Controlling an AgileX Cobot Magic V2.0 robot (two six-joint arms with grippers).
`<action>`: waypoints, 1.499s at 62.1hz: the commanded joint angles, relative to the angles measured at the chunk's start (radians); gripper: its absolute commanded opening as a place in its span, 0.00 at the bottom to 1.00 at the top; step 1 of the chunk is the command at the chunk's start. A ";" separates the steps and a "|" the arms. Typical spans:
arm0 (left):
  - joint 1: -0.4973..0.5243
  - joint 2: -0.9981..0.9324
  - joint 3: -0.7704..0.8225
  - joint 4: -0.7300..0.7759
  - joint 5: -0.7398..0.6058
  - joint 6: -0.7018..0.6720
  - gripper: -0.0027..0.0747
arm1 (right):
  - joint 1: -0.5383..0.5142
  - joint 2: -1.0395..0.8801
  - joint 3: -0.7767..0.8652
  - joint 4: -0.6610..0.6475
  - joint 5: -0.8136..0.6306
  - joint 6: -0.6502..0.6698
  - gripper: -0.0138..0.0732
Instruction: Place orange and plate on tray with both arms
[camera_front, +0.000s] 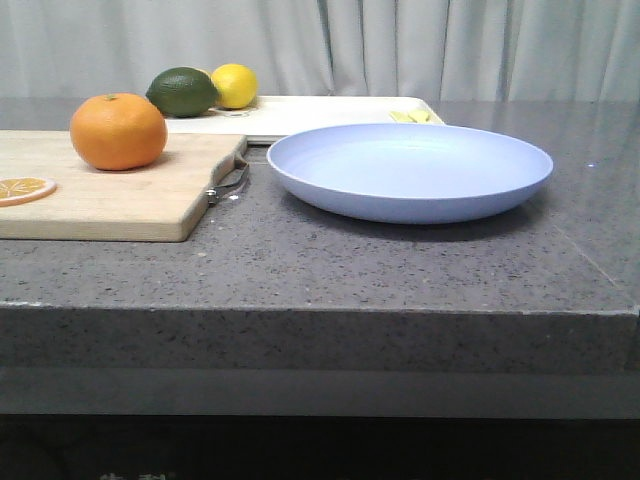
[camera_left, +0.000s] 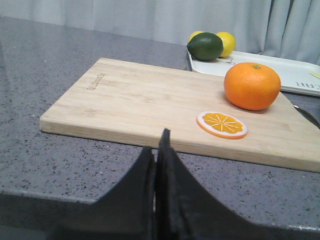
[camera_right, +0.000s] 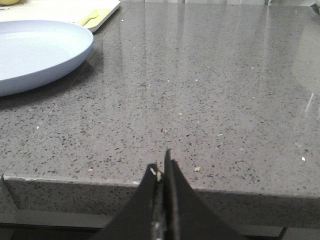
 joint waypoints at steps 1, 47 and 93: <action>0.003 -0.019 0.005 -0.009 -0.089 -0.005 0.01 | -0.007 -0.024 -0.005 0.001 -0.072 -0.010 0.09; 0.003 -0.019 0.005 -0.009 -0.089 -0.005 0.01 | -0.007 -0.024 -0.005 0.001 -0.073 -0.010 0.09; 0.003 -0.013 -0.045 0.000 -0.365 -0.005 0.01 | -0.005 -0.018 -0.145 0.061 -0.122 -0.010 0.09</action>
